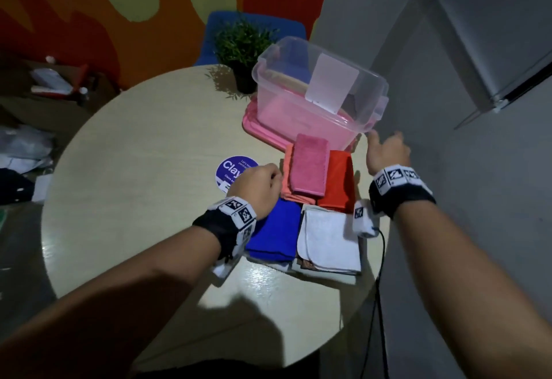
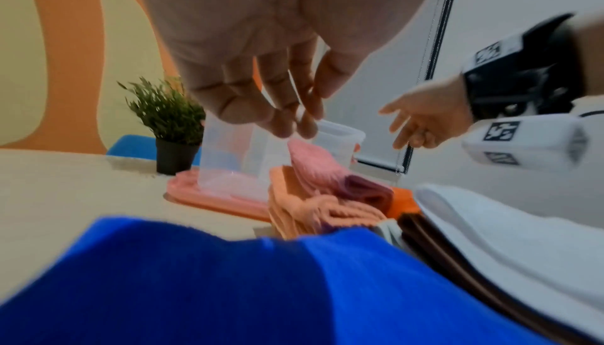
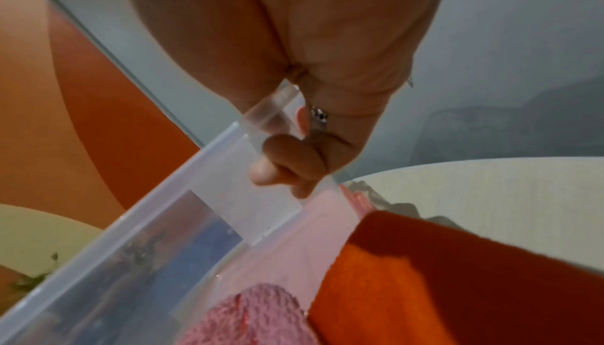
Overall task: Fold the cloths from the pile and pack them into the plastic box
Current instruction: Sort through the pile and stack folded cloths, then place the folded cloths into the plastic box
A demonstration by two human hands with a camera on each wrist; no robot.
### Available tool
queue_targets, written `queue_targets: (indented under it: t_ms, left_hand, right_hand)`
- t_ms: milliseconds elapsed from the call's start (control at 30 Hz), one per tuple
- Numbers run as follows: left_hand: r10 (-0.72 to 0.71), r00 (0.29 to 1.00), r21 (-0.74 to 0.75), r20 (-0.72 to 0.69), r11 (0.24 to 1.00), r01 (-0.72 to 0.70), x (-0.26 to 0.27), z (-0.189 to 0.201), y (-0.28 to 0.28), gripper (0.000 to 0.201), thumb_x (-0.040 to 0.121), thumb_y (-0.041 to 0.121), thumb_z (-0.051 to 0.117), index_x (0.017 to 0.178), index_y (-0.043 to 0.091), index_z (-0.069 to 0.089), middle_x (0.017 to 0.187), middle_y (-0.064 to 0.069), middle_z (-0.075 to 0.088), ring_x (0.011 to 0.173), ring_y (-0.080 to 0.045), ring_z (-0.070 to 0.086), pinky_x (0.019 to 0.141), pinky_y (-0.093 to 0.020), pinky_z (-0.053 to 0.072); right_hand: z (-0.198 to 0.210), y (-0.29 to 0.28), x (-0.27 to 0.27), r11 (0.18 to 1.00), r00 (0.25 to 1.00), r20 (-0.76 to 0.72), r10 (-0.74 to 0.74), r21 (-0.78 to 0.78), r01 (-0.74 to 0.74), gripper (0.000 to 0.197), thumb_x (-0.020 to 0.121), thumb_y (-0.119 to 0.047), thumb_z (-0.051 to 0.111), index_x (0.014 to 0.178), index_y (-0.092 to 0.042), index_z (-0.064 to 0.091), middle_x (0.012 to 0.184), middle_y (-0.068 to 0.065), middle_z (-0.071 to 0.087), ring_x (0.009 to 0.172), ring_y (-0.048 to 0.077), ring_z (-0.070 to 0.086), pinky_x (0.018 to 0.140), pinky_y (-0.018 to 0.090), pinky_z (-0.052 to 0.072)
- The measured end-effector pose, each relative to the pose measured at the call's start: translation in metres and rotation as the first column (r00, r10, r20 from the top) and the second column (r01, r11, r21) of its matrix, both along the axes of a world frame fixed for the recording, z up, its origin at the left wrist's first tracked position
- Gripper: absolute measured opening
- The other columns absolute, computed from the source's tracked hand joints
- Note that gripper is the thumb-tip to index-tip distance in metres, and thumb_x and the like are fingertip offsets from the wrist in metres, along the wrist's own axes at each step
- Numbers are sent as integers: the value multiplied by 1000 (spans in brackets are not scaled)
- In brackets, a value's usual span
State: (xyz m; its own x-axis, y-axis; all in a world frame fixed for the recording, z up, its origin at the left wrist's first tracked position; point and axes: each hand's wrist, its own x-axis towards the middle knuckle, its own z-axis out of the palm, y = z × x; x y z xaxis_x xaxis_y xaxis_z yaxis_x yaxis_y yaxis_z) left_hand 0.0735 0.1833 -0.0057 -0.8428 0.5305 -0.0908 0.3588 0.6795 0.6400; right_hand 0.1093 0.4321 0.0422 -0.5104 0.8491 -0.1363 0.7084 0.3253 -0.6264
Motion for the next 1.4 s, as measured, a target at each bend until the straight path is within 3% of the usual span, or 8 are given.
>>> queue_targets:
  t_ms: [133, 267, 367, 533, 833, 1033, 1200, 1400]
  left_hand:
    - [43, 999, 53, 23, 998, -44, -24, 13, -10, 19, 98, 25, 51, 95, 20, 69, 87, 4, 71, 82, -18, 64, 77, -38, 55]
    - [124, 990, 111, 64, 985, -131, -33, 11, -21, 16, 97, 24, 54, 87, 29, 66, 84, 10, 69, 81, -11, 62, 76, -27, 48]
    - [196, 978, 166, 70, 964, -206, -37, 17, -30, 16, 98, 20, 56, 89, 29, 66, 83, 13, 68, 80, -5, 62, 72, -21, 44]
    - [289, 957, 287, -29, 919, -269, -55, 48, -27, 15, 97, 20, 55, 108, 24, 65, 95, 12, 67, 76, -12, 62, 73, -26, 49]
    - [409, 906, 235, -109, 896, -377, -106, 123, 1, 75, 96, 35, 55, 156, 15, 15, 162, -8, 21, 146, -33, 22, 116, -47, 25]
    - [558, 830, 298, 10, 790, -535, -120, 143, -67, 72, 95, 26, 59, 154, 29, 17, 140, -16, 53, 117, -39, 58, 99, -50, 49]
    - [669, 740, 84, -68, 743, -664, -108, 114, -139, 42, 99, 14, 49, 138, 11, 34, 127, -22, 57, 113, -45, 56, 91, -50, 46]
    - [768, 640, -96, 30, 639, -763, -99, 58, -210, 51, 98, 5, 44, 144, -1, 22, 132, -28, 52, 119, -46, 53, 95, -52, 44]
  right_hand:
    - [-47, 72, -65, 993, 997, 71, 15, -115, -7, 92, 59, -75, 39, 114, -4, 59, 102, 21, 70, 84, 36, 71, 78, 49, 59]
    - [-18, 46, -74, 933, 1000, -2, -20, -360, 18, 35, 94, -29, 49, 105, 3, 58, 70, 18, 69, 45, 25, 64, 44, 27, 51]
    - [-16, 44, -78, 920, 998, -29, -63, -389, 47, 20, 98, -9, 38, 108, 0, 53, 77, 21, 68, 38, 21, 62, 36, 23, 46]
    - [-7, 46, -63, 965, 994, -106, -33, -261, 4, 24, 100, -10, 45, 102, 12, 53, 67, 17, 61, 49, 25, 63, 45, 28, 54]
    - [42, 21, -19, 981, 909, -416, 34, -159, -109, 14, 90, -2, 41, 101, 0, 50, 79, 26, 61, 46, 31, 65, 47, 46, 58]
    - [56, -33, -4, 951, 893, -381, 238, -95, -294, 13, 90, -4, 44, 101, -7, 52, 83, 24, 63, 53, 34, 65, 50, 43, 55]
    - [33, -93, -18, 903, 878, -261, 400, -51, -427, 22, 78, -37, 50, 91, -20, 55, 81, 17, 67, 69, 38, 68, 70, 59, 56]
    - [9, -176, -45, 852, 863, -142, 484, -149, -502, 21, 98, -22, 44, 107, -6, 53, 80, 20, 67, 68, 40, 69, 54, 39, 55]
